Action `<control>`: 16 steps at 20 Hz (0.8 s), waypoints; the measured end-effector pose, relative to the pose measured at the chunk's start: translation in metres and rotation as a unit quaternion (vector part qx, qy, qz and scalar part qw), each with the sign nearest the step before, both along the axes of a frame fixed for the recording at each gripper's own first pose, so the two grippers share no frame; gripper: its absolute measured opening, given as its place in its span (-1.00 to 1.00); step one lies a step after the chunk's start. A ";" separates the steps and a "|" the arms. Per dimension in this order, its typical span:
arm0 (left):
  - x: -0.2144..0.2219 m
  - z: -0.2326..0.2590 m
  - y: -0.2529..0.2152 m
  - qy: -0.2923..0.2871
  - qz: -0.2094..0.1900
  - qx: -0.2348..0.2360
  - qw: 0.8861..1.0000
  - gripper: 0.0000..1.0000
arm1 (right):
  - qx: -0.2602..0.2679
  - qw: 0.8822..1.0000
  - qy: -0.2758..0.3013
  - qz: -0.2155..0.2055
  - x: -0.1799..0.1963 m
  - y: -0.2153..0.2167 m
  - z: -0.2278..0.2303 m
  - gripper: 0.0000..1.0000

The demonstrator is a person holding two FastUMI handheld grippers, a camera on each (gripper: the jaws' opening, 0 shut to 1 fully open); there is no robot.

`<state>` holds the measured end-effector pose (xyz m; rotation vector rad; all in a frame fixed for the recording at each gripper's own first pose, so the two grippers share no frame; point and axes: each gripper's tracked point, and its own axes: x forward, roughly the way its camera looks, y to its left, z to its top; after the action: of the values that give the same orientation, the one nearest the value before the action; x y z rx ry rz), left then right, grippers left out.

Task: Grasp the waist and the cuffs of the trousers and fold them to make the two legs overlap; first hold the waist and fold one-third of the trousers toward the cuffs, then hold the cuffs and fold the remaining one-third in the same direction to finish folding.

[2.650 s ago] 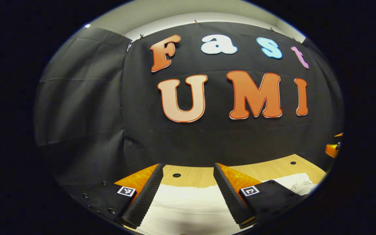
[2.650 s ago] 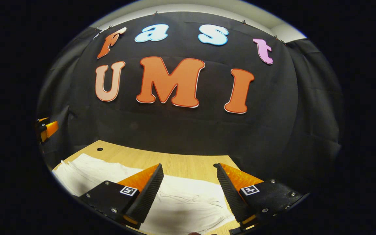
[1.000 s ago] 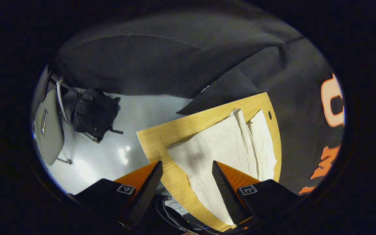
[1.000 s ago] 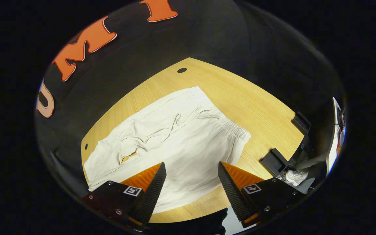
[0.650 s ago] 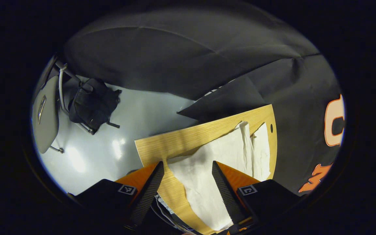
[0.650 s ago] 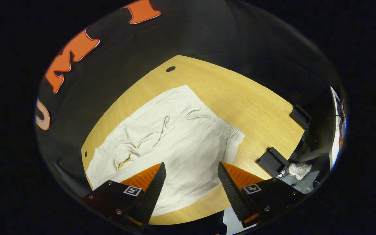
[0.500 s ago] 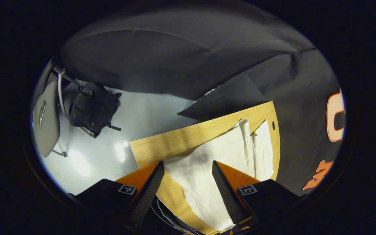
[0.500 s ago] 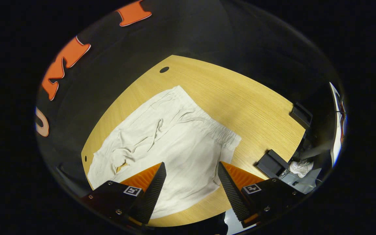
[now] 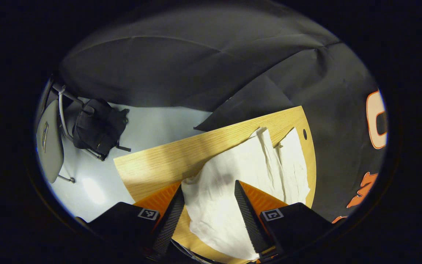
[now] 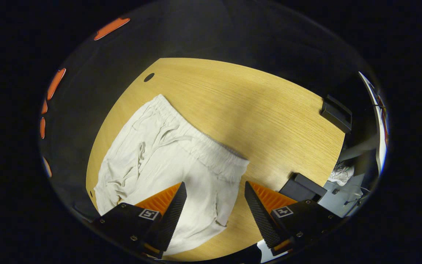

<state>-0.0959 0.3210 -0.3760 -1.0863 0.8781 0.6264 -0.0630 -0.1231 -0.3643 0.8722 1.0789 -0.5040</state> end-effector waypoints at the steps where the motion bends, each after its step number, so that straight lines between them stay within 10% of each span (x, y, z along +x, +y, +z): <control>1: 0.003 -0.004 0.002 0.004 0.005 0.007 1.000 0.58 | 0.002 1.000 -0.004 -0.009 0.007 -0.002 -0.002 0.90; 4: 0.006 -0.008 0.000 0.005 0.001 0.018 1.000 0.38 | -0.005 1.000 0.010 -0.017 0.010 -0.008 -0.012 0.72; 5: 0.012 -0.008 -0.003 -0.001 -0.003 0.017 1.000 -0.12 | -0.011 1.000 0.024 -0.015 0.005 -0.009 -0.018 0.63; 6: 0.011 -0.009 -0.007 0.005 -0.013 0.014 1.000 0.11 | -0.014 0.999 0.034 -0.014 0.001 -0.009 -0.021 0.52; 9: 0.010 -0.013 -0.007 0.010 -0.008 0.017 1.000 -0.88 | -0.016 0.999 0.039 -0.034 -0.003 -0.019 -0.025 0.25; 13: 0.013 -0.005 -0.010 -0.016 -0.013 0.018 1.000 -0.82 | 0.077 0.991 -0.016 -0.111 0.005 -0.018 -0.022 -0.83; 16: 0.015 0.015 -0.002 -0.050 -0.016 0.035 0.998 -0.89 | 0.119 0.982 -0.049 -0.136 0.003 -0.024 -0.012 -0.94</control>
<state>-0.0812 0.3190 -0.3611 -1.0291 0.7795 0.5673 -0.0604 -0.1468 -0.3767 1.2540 0.9452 -0.5587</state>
